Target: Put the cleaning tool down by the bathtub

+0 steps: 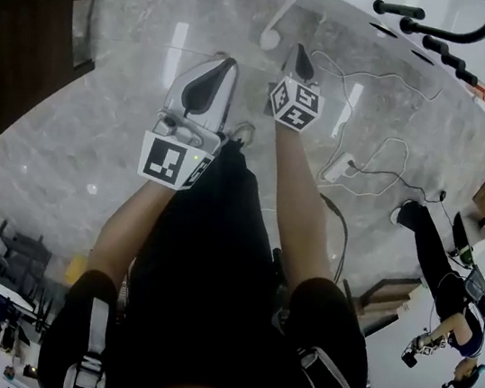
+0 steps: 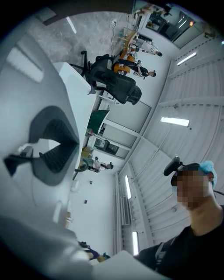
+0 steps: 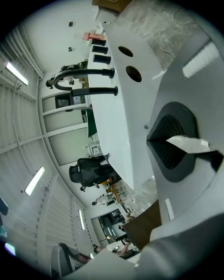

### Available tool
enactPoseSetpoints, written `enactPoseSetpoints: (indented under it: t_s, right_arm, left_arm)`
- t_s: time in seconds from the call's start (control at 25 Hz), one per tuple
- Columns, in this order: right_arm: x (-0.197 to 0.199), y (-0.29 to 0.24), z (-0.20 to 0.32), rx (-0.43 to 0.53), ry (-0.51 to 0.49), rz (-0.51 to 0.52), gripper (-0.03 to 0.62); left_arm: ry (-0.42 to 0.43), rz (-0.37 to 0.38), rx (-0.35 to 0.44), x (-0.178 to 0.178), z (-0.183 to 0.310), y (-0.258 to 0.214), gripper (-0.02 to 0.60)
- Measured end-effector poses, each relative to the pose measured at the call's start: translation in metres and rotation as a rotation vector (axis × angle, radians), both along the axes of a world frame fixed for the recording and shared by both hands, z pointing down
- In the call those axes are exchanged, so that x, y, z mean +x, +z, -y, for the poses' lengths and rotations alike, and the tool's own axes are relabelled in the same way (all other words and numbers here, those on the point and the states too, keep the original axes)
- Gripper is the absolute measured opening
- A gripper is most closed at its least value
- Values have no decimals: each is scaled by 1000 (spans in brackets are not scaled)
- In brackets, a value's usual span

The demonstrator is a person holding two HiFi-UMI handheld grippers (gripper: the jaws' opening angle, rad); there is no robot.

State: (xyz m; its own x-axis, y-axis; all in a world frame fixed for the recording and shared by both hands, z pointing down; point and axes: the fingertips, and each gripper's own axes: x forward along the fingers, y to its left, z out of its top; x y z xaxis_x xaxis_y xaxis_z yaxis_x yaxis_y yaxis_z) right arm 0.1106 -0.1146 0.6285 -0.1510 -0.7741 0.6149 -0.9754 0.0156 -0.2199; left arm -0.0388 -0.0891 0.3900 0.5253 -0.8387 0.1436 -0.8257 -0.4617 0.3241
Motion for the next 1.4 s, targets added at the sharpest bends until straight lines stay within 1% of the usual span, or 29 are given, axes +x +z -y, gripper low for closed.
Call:
enactPoseSetpoints:
  t_s: [0.16, 0.52, 0.8, 0.92, 1.08, 1.4]
  right_arm:
    - [-1, -41, -19, 15, -4, 15, 0]
    - [4, -142, -57, 107, -9, 45, 0]
    - [11, -200, -95, 157, -11, 62, 0]
    - [14, -227, -114, 184, -19, 68, 0]
    - [18, -270, -142, 227, -23, 103, 0]
    - [34, -351, -201, 327, -36, 131, 0]
  left_arm:
    - [-1, -5, 5, 6, -18, -27, 8]
    - [-12, -3, 53, 12, -63, -89, 8]
    - [-10, 7, 68, 16, -104, -118, 8]
    - [-1, -1, 72, 22, -126, -134, 8]
    - [16, -19, 89, 37, -159, -157, 8]
    - [40, -14, 119, 59, -219, -192, 8]
